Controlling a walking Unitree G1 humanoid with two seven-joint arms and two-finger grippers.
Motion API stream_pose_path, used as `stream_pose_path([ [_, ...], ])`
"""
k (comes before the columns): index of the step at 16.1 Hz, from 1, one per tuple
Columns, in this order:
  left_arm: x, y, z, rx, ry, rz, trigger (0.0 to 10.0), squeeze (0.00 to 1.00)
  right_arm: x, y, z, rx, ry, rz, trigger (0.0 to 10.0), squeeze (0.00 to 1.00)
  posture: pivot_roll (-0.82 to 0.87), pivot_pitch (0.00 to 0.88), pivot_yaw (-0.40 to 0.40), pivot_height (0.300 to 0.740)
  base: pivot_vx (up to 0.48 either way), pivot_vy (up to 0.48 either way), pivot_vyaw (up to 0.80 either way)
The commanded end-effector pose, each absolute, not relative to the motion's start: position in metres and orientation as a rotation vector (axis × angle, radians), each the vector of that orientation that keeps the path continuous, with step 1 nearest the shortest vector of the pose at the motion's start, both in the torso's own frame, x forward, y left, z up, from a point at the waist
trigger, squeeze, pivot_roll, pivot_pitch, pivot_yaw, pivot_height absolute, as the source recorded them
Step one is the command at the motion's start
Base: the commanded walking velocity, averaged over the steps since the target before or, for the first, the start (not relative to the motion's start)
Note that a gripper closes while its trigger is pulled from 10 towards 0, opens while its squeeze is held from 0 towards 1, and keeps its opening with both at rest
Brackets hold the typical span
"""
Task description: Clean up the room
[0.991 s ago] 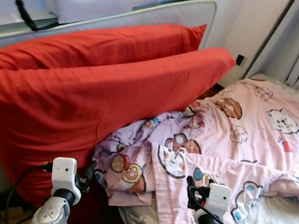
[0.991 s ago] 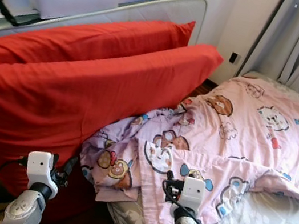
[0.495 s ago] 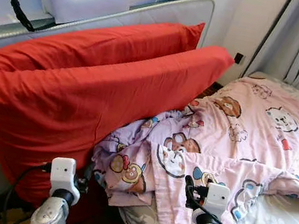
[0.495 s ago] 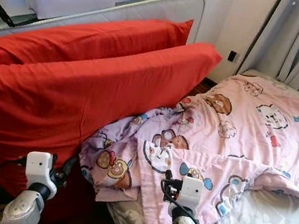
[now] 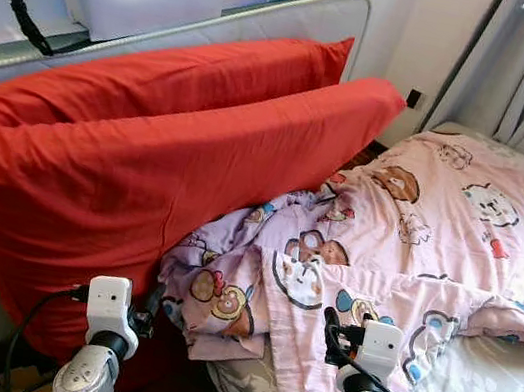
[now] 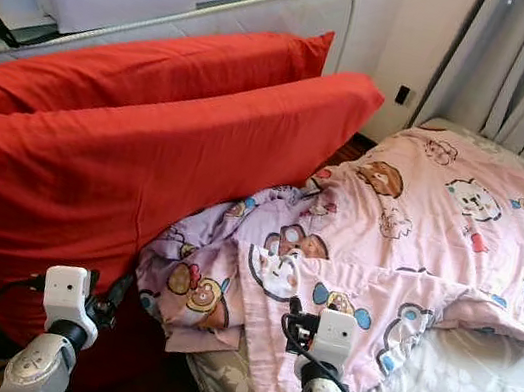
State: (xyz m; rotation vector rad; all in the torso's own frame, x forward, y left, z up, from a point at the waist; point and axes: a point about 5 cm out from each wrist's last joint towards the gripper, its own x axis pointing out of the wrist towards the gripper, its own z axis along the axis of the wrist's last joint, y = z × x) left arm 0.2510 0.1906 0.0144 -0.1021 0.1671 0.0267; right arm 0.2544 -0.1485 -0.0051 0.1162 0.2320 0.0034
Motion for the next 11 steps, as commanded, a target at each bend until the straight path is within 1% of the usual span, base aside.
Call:
stream_pose_path([
  [1,0.2511,0.1919,0.0168,-0.094,0.155,0.030,10.0,0.00,0.2523,-0.1474,-0.0081,0.117,0.252,0.003,10.0,0.00,0.03,0.029,0.026,0.680,0.000,0.000,0.00],
  [8,0.2508,0.1924,0.0169,-0.091,0.156,0.029,10.0,0.00,0.2530,-0.1472,-0.0082,0.117,0.258,-0.002,10.0,0.00,0.03,0.030,0.029,0.680,0.000,0.000,0.00],
  [9,0.2544,0.1919,0.0226,-0.095,0.142,0.034,10.0,0.00,0.2587,-0.1486,-0.0045,0.113,0.242,-0.008,10.0,0.00,0.03,0.034,0.024,0.680,0.000,0.000,0.00],
  [11,0.2549,0.1922,0.0254,-0.097,0.136,0.034,10.0,0.00,0.2604,-0.1506,-0.0034,0.109,0.235,-0.012,10.0,0.00,0.03,0.030,0.026,0.680,0.000,0.000,0.00],
])
